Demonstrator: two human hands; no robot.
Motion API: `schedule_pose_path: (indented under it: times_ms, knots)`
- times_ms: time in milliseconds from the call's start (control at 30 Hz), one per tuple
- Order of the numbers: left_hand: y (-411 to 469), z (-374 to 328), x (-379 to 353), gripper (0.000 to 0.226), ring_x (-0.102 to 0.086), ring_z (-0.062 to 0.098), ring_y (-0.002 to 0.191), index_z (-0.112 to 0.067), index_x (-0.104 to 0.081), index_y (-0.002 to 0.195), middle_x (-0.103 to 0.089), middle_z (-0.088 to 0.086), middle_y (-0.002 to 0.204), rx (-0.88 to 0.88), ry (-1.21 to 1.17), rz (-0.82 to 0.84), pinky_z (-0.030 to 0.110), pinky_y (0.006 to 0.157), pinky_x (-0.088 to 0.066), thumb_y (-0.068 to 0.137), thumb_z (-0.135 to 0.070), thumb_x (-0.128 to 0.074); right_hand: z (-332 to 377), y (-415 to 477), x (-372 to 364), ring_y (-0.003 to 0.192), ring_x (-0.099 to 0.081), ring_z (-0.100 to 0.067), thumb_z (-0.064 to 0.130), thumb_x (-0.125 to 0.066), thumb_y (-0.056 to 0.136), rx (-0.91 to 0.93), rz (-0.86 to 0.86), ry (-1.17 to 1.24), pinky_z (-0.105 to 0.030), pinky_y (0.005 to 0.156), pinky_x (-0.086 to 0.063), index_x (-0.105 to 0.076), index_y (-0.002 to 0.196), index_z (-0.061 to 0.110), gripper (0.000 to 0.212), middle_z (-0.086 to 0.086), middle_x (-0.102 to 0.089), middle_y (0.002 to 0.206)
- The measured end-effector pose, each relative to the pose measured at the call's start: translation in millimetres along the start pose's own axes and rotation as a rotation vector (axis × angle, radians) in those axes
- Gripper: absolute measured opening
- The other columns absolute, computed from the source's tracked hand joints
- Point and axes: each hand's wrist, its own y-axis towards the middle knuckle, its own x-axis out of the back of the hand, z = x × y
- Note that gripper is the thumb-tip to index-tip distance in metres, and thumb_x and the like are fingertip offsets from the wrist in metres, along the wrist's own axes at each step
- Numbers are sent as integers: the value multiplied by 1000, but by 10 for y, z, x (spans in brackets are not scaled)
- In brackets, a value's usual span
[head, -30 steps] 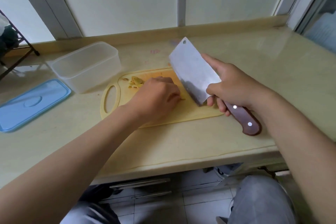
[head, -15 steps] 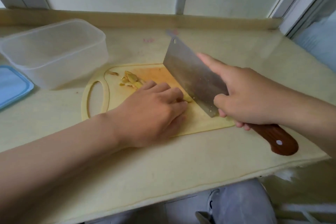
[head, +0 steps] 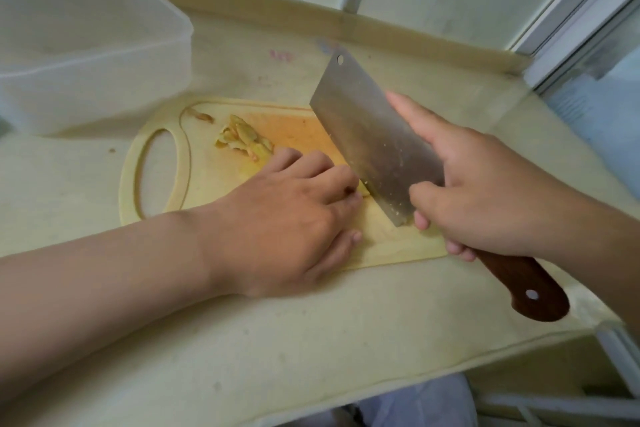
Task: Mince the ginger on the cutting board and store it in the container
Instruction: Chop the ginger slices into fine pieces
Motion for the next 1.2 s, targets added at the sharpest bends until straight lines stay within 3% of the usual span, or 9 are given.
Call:
schedule_pose_path:
  times_ms: [267,433,633,767,900,1033,1200]
  knots:
    - [-27,17,-2,56,-52,28,103,-13,-64,124,-58,1,121,9,-29,-12,46,89,-40,99,-44,-24,-59,-140,-52,44,-66,-24,7,-47,95,-4,-43,27,-38,46,-60,-6,141,81,97,-10,-73,71]
    - [-23,16,-1,58,-50,26,103,-16,-64,124,-56,-3,122,28,-48,-1,44,89,-36,98,-45,-21,-79,-288,-66,50,-66,-35,9,-46,98,15,-41,-11,-46,48,-61,-1,138,85,97,-20,-71,72]
    - [-13,13,-7,59,-49,28,103,-16,-63,124,-55,-3,122,43,-48,13,47,89,-39,97,-45,-19,37,-16,-22,43,-66,-26,8,-47,93,7,12,-63,-44,46,-61,-3,144,79,98,-8,-73,72]
    - [-19,9,-3,57,-50,29,102,-16,-63,126,-57,-2,122,34,-36,5,47,87,-40,96,-45,-24,105,145,-80,43,-66,-23,7,-49,92,59,-68,-37,-39,42,-58,-3,152,69,98,-5,-71,75]
    - [-31,11,-9,59,-49,28,104,-18,-61,127,-55,-3,124,43,-21,16,47,89,-38,96,-46,-20,-4,-52,-187,47,-66,-24,10,-49,94,67,-178,-52,-46,52,-62,3,147,75,99,-8,-72,71]
    - [-23,13,-12,61,-48,27,105,-19,-60,129,-53,-5,125,51,-26,11,47,90,-37,96,-47,-16,-5,-142,-136,46,-66,-24,10,-48,96,56,-114,-90,-42,51,-62,4,144,78,98,-9,-72,70]
    - [-17,9,-15,63,-49,29,105,-20,-59,130,-53,-2,125,62,-15,18,47,90,-37,95,-48,-15,149,83,-68,43,-67,-21,8,-48,93,64,-28,-156,-41,46,-61,0,152,69,98,-5,-72,69]
